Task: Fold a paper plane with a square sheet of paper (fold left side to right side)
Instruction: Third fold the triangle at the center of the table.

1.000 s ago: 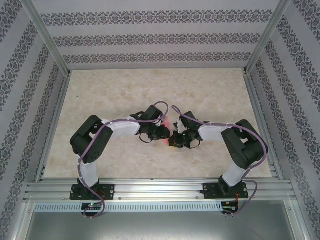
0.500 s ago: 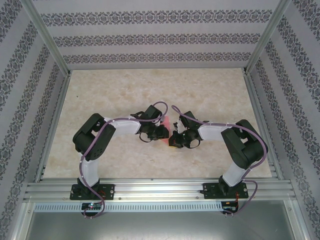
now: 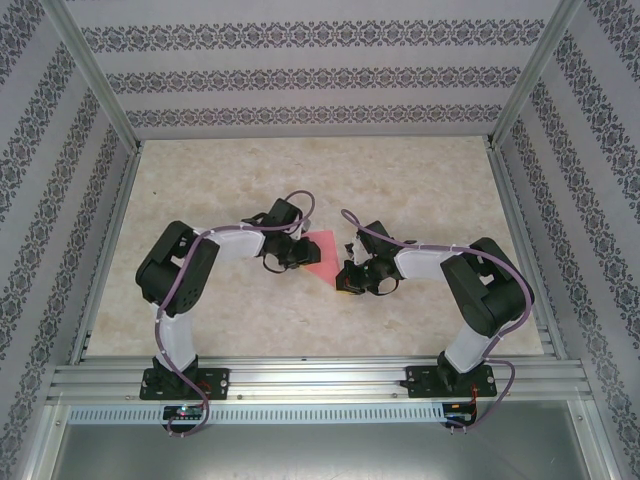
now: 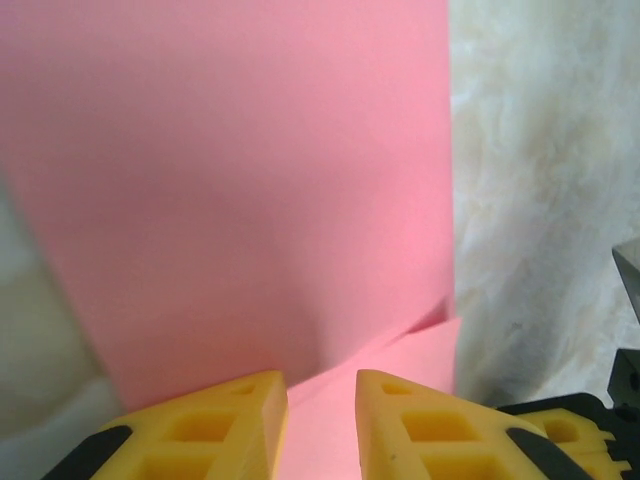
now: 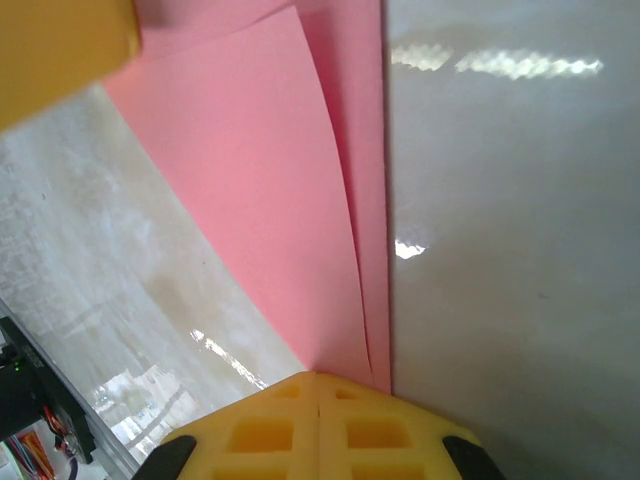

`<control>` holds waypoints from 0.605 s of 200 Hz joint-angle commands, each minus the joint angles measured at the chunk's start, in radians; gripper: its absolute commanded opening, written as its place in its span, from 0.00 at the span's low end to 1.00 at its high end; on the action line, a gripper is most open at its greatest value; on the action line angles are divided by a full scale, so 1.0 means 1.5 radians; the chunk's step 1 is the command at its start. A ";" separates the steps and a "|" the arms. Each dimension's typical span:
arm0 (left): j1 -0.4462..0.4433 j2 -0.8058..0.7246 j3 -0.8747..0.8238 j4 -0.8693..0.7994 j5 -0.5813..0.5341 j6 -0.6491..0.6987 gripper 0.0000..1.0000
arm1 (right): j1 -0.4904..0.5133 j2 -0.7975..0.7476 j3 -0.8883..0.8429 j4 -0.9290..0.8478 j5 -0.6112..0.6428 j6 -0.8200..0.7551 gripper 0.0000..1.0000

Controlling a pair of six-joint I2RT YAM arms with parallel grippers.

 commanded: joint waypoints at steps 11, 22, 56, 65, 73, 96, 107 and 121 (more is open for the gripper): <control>0.052 0.000 0.014 -0.076 -0.101 0.064 0.29 | 0.000 0.031 -0.018 -0.078 0.077 -0.016 0.04; 0.053 -0.014 0.022 -0.087 -0.100 0.071 0.30 | 0.000 0.032 -0.016 -0.080 0.076 -0.019 0.04; 0.050 -0.098 -0.008 -0.066 -0.071 0.062 0.31 | 0.000 0.032 -0.013 -0.080 0.076 -0.020 0.04; 0.045 -0.124 -0.026 -0.054 -0.061 0.057 0.31 | 0.000 0.032 -0.012 -0.081 0.076 -0.021 0.04; 0.038 -0.143 -0.041 -0.042 -0.053 0.052 0.31 | 0.000 0.032 -0.012 -0.081 0.077 -0.021 0.04; 0.005 -0.165 -0.071 0.001 -0.013 0.030 0.30 | 0.000 0.032 -0.013 -0.081 0.078 -0.020 0.04; -0.013 -0.157 -0.074 0.018 0.004 0.020 0.30 | 0.000 0.031 -0.012 -0.081 0.079 -0.019 0.04; -0.038 -0.139 -0.066 0.027 0.012 0.016 0.29 | 0.000 0.030 -0.012 -0.080 0.079 -0.017 0.04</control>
